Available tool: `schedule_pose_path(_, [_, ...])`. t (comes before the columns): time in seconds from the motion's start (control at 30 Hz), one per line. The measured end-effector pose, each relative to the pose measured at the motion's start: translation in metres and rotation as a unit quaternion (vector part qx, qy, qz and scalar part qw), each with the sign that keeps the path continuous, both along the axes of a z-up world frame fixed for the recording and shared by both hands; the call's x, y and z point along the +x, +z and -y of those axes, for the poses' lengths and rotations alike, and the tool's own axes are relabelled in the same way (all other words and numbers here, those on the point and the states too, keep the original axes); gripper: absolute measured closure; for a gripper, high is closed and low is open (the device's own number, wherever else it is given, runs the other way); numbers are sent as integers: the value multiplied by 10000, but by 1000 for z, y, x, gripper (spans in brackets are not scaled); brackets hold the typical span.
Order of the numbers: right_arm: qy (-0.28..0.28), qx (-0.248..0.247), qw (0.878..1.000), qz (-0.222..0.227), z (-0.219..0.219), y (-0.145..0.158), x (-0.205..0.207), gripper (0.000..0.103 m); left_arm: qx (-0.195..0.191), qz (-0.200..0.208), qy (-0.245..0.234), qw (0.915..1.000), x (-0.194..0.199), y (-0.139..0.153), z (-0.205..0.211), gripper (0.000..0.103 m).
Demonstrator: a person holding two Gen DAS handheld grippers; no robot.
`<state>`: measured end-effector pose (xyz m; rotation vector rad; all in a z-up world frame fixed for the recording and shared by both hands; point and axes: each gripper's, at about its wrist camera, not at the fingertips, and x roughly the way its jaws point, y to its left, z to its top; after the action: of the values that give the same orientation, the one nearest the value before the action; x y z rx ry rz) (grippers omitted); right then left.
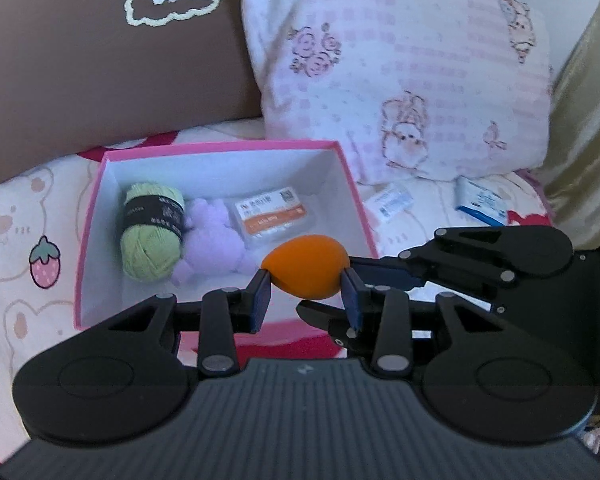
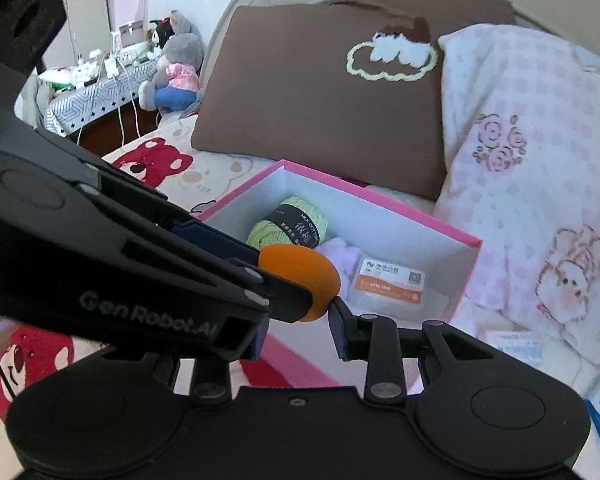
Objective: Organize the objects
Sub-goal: 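Lift the orange sponge with the left gripper toward the pink box, then lower the orange sponge into the pink box beside the yarn ball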
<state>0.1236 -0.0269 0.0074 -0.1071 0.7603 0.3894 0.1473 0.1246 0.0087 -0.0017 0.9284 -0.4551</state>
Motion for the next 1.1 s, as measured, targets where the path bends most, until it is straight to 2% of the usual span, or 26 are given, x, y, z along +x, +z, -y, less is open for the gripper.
schedule_pose_path(0.23, [274, -18, 9994, -230, 5, -11, 48, 66, -313, -310, 293, 9986, 46, -19, -11, 67])
schedule_pose_path(0.33, [331, 150, 9986, -391, 10, -17, 72, 66, -343, -370, 406, 9979, 66, -26, -15, 67])
schedule_pose_path(0.43, [438, 123, 9980, -444, 9, -26, 93, 66, -371, -501, 533, 9966, 87, -35, -20, 67])
schedule_pose_path(0.73, [599, 196, 9933, -965, 1, -58, 151, 67, -326, -924, 866, 9914, 139, -73, -32, 67])
schedule_pose_path(0.93, [525, 122, 9895, -1341, -7, -83, 174, 67, -276, -1131, 978, 9884, 161, -102, -33, 67])
schedule_pose_path(1.1, [285, 332, 9846, -1694, 2, -97, 189, 67, -423, -1305, 1093, 9845, 174, -118, -33, 67])
